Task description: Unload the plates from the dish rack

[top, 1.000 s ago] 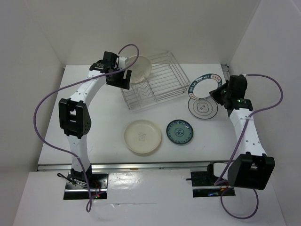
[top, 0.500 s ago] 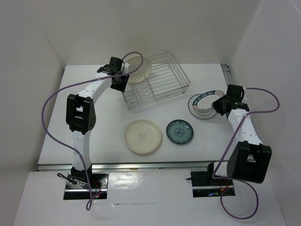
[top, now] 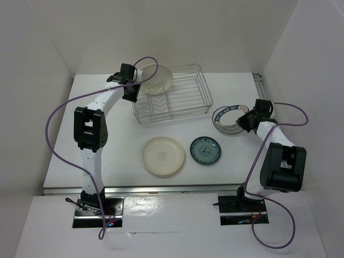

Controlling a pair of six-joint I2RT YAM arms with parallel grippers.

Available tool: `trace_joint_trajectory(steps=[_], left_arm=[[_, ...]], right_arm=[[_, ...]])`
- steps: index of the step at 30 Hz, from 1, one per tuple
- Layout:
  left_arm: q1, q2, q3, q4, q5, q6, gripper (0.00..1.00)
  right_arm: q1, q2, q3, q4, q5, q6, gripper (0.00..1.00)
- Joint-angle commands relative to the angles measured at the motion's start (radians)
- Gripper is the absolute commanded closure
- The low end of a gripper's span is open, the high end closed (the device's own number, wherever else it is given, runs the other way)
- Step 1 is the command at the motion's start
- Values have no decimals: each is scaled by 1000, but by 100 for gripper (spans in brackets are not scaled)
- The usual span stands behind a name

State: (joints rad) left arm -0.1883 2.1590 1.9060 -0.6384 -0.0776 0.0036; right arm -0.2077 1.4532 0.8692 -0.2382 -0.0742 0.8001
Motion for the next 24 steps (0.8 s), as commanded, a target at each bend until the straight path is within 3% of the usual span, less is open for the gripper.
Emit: trace_joint_trajectory(steps=[1,7,10,11,13,19,24], left_arm=[[29,18,53,43,-82,111,68],[29,27,82,62,-136,145,67],[29,38,106,62,-148,165,67],[29,38,107,62,-148,165,66],[29,38,117,62,-148,165,66],[29,67,171,71,-166,209,64],[29,76,203,74,-186,233,62]], right_arm=[[-2,32,-13,109,-39,-18,100],[-2,64,-35,97,-70,-30,100],[-2,91,-35,35,-93,-71,77],[-2,105,-23,13,-93,-94,53],[-2,117,5,-65,-104,-113,32],[-2,128,103,-245,-59,-202,8],[10,138,134,-291,-22,-252,7]])
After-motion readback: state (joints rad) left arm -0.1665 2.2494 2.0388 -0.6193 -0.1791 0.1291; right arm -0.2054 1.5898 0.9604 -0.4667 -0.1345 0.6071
